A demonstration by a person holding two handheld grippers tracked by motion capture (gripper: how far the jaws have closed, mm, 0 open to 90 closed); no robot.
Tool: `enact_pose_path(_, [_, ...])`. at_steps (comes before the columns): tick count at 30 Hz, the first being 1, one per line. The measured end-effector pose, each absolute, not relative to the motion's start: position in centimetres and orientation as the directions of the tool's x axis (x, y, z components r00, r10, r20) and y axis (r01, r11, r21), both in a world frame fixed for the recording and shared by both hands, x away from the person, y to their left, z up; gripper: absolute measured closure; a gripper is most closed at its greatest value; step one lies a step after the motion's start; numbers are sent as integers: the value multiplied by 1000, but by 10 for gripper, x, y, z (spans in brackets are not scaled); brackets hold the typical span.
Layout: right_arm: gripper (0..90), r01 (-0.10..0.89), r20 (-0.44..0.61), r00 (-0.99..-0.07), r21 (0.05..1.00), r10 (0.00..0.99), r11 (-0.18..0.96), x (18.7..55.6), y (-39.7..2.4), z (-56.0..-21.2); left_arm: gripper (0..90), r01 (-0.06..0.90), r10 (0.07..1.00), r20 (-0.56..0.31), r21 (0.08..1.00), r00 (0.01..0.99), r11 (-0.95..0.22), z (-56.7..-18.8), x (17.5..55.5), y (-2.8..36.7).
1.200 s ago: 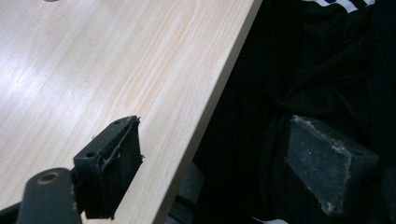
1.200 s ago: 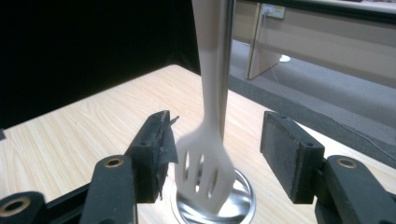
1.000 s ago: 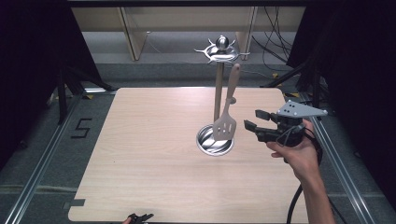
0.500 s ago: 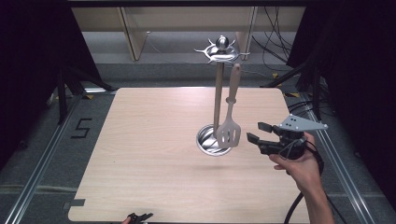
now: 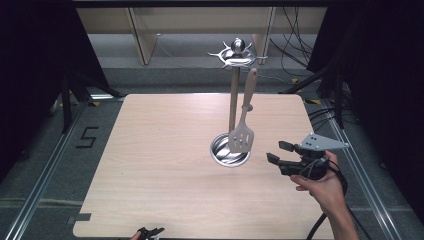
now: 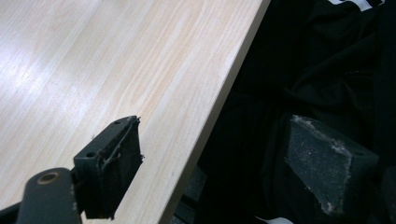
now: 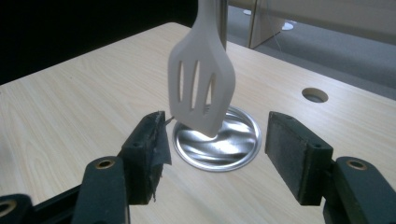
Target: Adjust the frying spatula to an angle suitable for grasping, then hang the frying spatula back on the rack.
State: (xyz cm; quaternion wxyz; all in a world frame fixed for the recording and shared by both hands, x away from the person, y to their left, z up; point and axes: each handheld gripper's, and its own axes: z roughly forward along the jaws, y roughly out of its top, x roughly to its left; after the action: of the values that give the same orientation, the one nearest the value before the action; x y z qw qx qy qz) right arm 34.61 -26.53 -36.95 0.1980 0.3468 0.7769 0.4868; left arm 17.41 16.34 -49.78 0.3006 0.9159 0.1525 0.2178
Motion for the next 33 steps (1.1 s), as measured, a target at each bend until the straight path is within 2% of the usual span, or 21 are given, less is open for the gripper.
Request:
enact_pose_path(8, [375,383,41,-670,874,741,298,347,-266,-387,171,148,422,319,623,849,-768,-498,174,164])
enact_pose_path(9, [375,411,63,-666,863,743,295,346,-266,-389,171,148,424,321,623,847,-768,-497,174,164])
enact_pose_path(12, [372,402,40,-671,859,740,318,347,-267,-394,171,147,421,324,619,847,-772,-497,173,164])
enact_pose_path(20, [364,450,69,-661,833,747,321,342,-265,-407,171,140,414,321,623,852,-770,-498,173,163])
enact_pose_path(22, [364,433,45,-670,834,741,341,344,-267,-409,171,144,413,313,622,855,-770,-497,173,164])
enact_pose_path(23, [363,460,72,-665,823,744,332,342,-267,-409,171,147,411,316,613,855,-776,-496,173,164])
enact_pose_path(29, [362,452,49,-667,819,744,352,344,-268,-416,171,144,419,325,619,848,-772,-497,173,164])
enact_pose_path(31, [360,476,79,-658,814,749,333,343,-268,-417,171,142,417,331,615,846,-776,-498,172,164])
enact_pose_path(33, [359,448,40,-665,820,746,356,344,-270,-418,171,140,410,316,621,856,-771,-498,172,163])
